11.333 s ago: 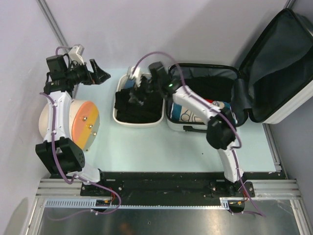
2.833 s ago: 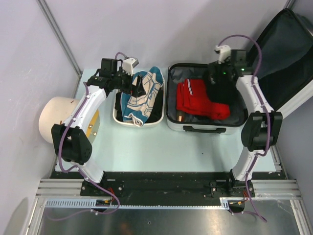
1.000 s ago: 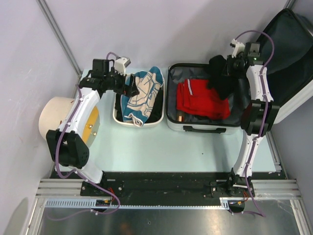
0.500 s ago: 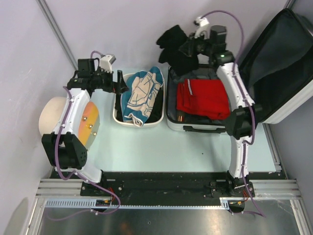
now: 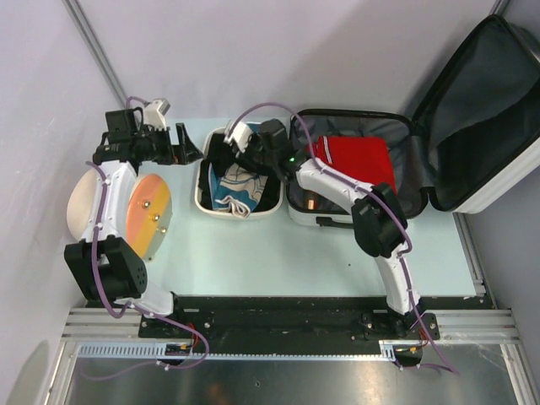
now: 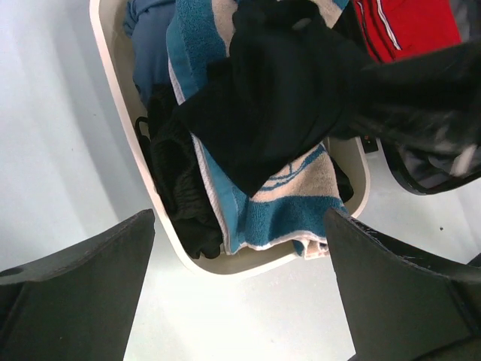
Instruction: Open, take out, and arrange the luggage
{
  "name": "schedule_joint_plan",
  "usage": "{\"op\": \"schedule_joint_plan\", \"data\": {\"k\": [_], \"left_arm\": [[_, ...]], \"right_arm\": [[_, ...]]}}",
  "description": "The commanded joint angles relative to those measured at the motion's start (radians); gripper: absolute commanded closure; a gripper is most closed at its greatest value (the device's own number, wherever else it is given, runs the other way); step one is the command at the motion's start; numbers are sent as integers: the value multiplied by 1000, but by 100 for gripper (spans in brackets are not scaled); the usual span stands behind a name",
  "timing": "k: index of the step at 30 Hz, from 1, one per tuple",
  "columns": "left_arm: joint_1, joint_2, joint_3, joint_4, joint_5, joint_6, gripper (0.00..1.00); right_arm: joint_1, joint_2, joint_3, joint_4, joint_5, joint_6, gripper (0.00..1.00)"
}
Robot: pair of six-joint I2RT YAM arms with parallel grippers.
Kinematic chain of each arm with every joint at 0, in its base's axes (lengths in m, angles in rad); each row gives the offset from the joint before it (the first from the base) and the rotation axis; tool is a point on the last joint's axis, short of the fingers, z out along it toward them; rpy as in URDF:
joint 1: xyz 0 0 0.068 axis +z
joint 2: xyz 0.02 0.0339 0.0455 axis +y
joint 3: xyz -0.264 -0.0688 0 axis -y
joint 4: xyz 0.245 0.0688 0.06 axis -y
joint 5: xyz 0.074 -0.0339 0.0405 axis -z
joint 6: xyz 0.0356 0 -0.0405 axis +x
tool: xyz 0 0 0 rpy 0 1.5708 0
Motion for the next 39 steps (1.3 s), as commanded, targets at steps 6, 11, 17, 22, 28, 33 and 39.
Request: {"op": "schedule_joint_plan", "data": {"k": [6, 11, 17, 22, 28, 33, 39], "left_arm": [[29, -55, 0, 14, 55, -8, 1], [36, -52, 14, 14, 55, -11, 2], [45, -55, 5, 12, 45, -12, 2], [52, -72, -30, 14, 32, -11, 2], [62, -109, -75, 12, 12, 2, 2], [68, -114, -79, 12, 12, 0, 1], [67, -108, -56, 12, 23, -6, 1]], "right_arm": [[-40, 62, 247, 143, 66, -24, 100], [-116, 238, 575, 220, 84, -64, 100], [-124, 290, 541, 376, -32, -168, 100], [-84, 253, 237, 424, -158, -295, 100], [-32, 182, -44, 340, -218, -394, 100], [-29, 188, -38, 292, -194, -386, 100], [-38, 167, 212, 206, -132, -320, 100]]}}
